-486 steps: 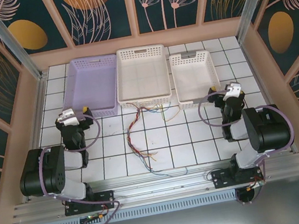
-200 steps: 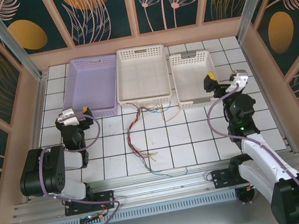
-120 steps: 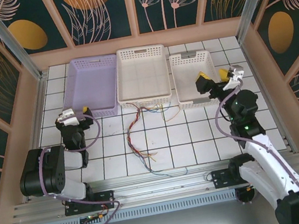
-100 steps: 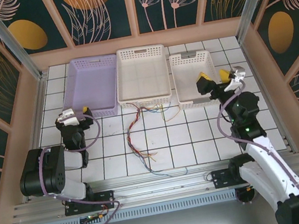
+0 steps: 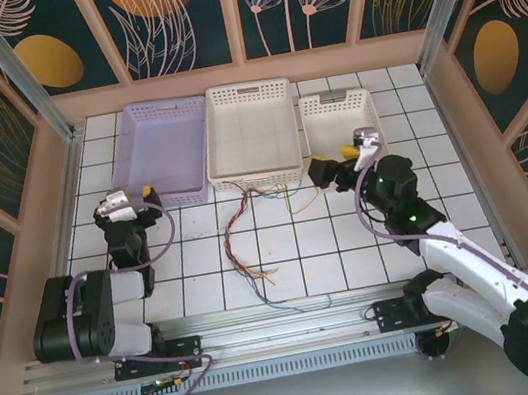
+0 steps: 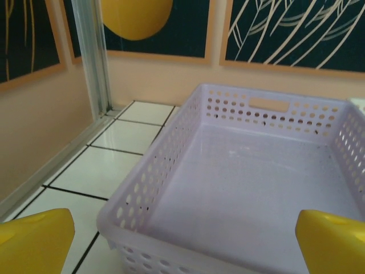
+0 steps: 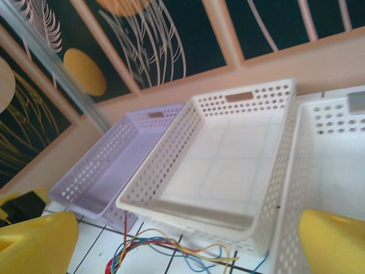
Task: Untangle the cables
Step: Pick up the cables at the center of the table.
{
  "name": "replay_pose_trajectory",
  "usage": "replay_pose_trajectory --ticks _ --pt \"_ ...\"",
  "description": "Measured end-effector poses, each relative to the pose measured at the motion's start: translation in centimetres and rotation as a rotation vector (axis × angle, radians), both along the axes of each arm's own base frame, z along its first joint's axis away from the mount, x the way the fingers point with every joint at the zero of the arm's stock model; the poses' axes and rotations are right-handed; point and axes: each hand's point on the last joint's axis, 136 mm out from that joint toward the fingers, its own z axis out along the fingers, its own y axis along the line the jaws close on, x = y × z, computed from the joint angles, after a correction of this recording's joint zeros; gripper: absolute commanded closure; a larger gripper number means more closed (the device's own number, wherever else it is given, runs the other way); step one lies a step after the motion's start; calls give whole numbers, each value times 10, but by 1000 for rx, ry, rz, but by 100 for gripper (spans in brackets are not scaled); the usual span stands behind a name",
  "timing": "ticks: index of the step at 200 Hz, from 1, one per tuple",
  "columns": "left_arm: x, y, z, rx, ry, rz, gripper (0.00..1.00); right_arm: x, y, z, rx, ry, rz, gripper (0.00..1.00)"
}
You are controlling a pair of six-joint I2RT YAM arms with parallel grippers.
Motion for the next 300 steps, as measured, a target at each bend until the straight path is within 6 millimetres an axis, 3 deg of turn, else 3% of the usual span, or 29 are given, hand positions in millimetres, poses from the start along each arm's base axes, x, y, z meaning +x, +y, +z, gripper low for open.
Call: replay_pose_trajectory --ticks 34,63,100,116,145,188,253,284,300 --pt "-7 1 33 -38 -56 7 1 10 42 -8 -59 76 84 1" --pt "-10 1 61 -148 -77 13 1 4 86 -24 -105 133 187 1" --pt "6 12 107 -326 -15 101 1 -11 131 -71 -175 232 302 1" --pt "7 11 117 -389 28 116 1 -16 149 -94 -204 281 342 1" --pt "-7 -4 108 -440 108 45 1 -30 176 -126 -227 335 405 1" --pt "-30 -14 104 -455 128 -13 1 -35 202 -144 -157 367 471 7" --pt "-32 -23 100 -454 153 -39 1 -27 231 -175 -70 443 498 15" --pt "-31 -26 97 -456 169 -51 1 -18 242 -177 -43 436 493 17" --pt "-32 -28 96 -456 175 -57 2 -13 248 -177 -30 428 492 24"
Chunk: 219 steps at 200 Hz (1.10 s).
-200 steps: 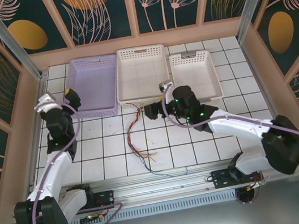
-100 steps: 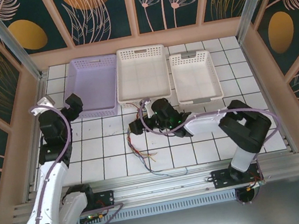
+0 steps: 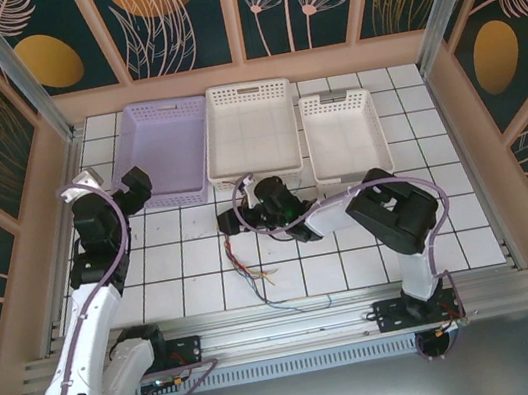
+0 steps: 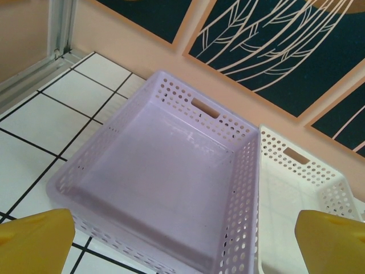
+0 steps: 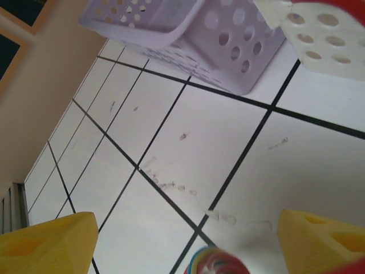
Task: Untangle the cables
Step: Pick up the cables at the center of the table.
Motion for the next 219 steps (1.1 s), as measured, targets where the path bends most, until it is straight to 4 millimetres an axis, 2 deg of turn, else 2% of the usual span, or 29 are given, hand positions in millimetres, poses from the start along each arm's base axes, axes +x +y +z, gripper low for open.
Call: replay_pose_trajectory --ticks 41,106,129,158,195,219 --pt "0 -6 0 -1 1 -21 2 11 12 -12 1 8 -11 50" --pt "-1 -22 0 -25 1 -91 6 12 15 -5 24 -10 -8 100" --pt "-5 -32 -1 -69 -2 -139 9 9 15 2 31 -12 5 100" --pt "-21 -46 -15 -157 4 -208 13 4 16 34 74 -39 20 100" --pt "-46 -68 -40 -301 9 -302 15 0 18 97 147 -85 49 100" --pt "-61 -80 -45 -365 -7 -367 15 -1 18 138 191 -117 62 100"
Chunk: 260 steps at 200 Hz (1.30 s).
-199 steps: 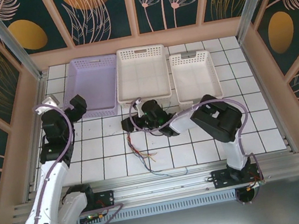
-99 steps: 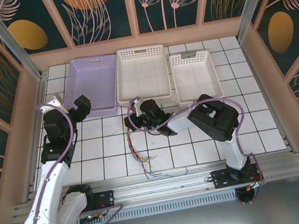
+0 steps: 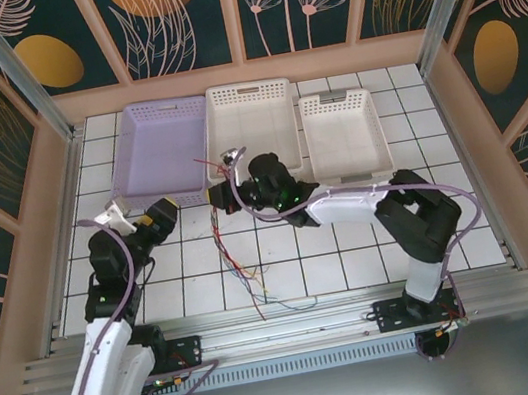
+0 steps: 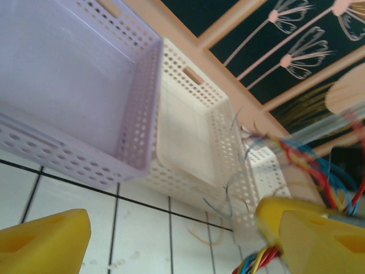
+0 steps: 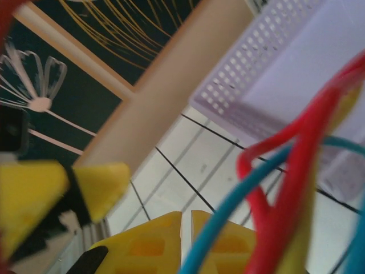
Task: Untangle the cables
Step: Pick up the cables at the center of the table, then pass the cables.
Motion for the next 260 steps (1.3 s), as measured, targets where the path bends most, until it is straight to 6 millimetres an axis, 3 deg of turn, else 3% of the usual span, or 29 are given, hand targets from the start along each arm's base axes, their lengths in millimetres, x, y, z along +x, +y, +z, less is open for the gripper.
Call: replay_pose_trajectory --ticks 37,89,129,192,228,260 --pt "-22 -12 9 -88 -86 -74 15 -4 -8 38 39 -18 10 100" --pt "-33 -24 7 -154 -92 -149 15 -11 -10 45 61 53 23 100" --pt "-40 -34 19 -204 -127 -216 15 -19 -10 58 127 124 78 100" --pt "-46 -52 36 -251 -175 -311 14 11 -33 104 268 180 100 100" --pt "-50 -89 19 -241 -95 -432 14 19 -27 127 303 169 152 100" --pt "-54 -126 17 -205 -58 -530 14 20 -19 114 287 211 185 100"
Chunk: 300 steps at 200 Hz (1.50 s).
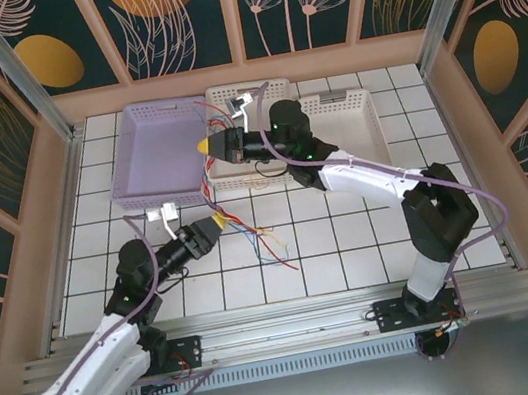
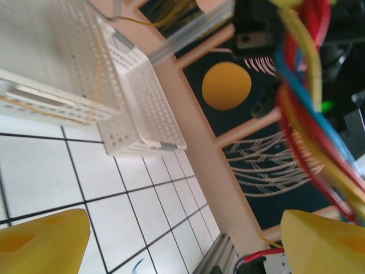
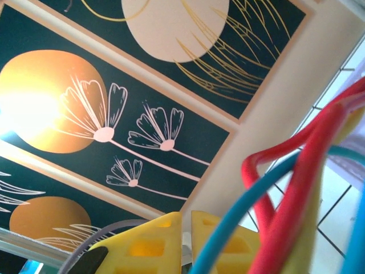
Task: Untangle the cables
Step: Pass the cables.
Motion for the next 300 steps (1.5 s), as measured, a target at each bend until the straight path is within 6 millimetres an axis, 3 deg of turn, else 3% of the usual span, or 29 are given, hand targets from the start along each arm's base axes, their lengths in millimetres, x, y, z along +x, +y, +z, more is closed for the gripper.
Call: replay_pose_trajectory --ticks 31,67,116,186,226,271,300 --pt "-4 -23 21 -6 -74 -44 14 2 3 -13 -19 26 15 100" --pt "-12 -28 38 -45 -148 -50 15 7 -2 -13 -18 29 14 100" --pt "-21 -36 21 -30 -139 -74 14 13 -12 -19 -14 28 -8 100" --pt "-18 -32 32 -51 -183 -35 14 1 -21 3 33 -29 -6 100" --pt "-13 -34 27 -37 -184 -19 17 -13 -13 -7 25 -26 26 100" --pt "-8 -39 22 -29 -176 -22 48 -25 -7 -16 12 -12 55 100" --pt "-9 -40 25 -44 -180 -27 83 -25 -7 -15 18 -18 55 100"
